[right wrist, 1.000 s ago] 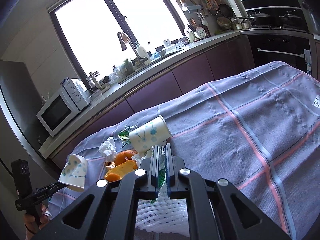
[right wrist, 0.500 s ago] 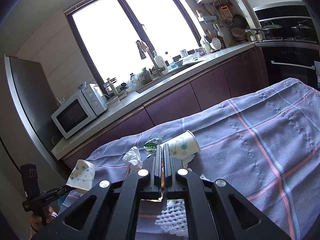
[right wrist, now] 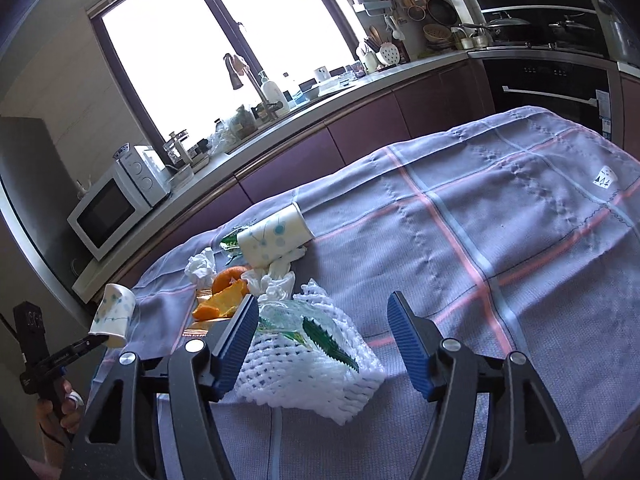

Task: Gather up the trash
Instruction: 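Grasp the dotted paper cup with the left tool while the right tool grasps the green wrapper, then carry the paper cup and green wrapper to the teal bin and release both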

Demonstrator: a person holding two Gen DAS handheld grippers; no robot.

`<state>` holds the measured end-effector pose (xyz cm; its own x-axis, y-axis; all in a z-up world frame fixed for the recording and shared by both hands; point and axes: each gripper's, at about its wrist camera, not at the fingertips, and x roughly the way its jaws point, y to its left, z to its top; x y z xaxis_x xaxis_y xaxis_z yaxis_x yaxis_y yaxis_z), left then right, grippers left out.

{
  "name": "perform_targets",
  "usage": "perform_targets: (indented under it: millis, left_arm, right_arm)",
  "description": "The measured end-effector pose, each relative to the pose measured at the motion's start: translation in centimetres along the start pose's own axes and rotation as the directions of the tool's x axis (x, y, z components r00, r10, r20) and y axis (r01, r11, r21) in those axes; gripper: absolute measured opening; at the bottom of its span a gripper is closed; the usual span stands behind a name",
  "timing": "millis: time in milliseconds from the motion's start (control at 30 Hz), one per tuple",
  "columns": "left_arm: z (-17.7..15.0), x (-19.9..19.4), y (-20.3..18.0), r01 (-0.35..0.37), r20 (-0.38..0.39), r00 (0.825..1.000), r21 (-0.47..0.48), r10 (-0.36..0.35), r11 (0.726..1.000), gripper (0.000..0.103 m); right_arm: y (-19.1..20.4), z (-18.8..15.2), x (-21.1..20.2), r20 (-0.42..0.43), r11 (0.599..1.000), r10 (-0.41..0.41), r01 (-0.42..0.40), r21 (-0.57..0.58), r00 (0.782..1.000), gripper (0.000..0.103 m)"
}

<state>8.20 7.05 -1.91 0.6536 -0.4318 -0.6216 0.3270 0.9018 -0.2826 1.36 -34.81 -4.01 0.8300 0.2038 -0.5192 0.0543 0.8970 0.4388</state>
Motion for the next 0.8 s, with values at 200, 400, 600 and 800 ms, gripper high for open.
perform_targets:
  millis: [200,400,600,800]
  left_arm:
    - [-0.2,-0.6,0.4,-0.017,0.0,1.0,-0.01,0.017,1.0,0.007]
    - [-0.4,-1.5,0.9,-0.026,0.013,1.0,-0.02,0.026,0.999,0.007]
    - [-0.4,-3.4,2.0,-0.045,0.046,0.998,-0.028,0.046,0.999,0.007]
    - [-0.6,-6.3,4.0,-0.096,0.084,0.991,-0.054,0.101,0.994,0.007]
  right_arm:
    - [1.2,-0.4,0.9,-0.023,0.998,0.025,-0.027,-0.051,0.999,0.02]
    - [2.4,0.4,-0.5,0.025,0.997,0.036,-0.035,-0.064,0.999,0.014]
    - [6.1,1.8,-1.7,0.065,0.986,0.111,-0.101,-0.133,0.992,0.014]
    - [13.2,1.9,0.4,-0.009,0.935,0.281,-0.275,-0.224,0.96,0.014]
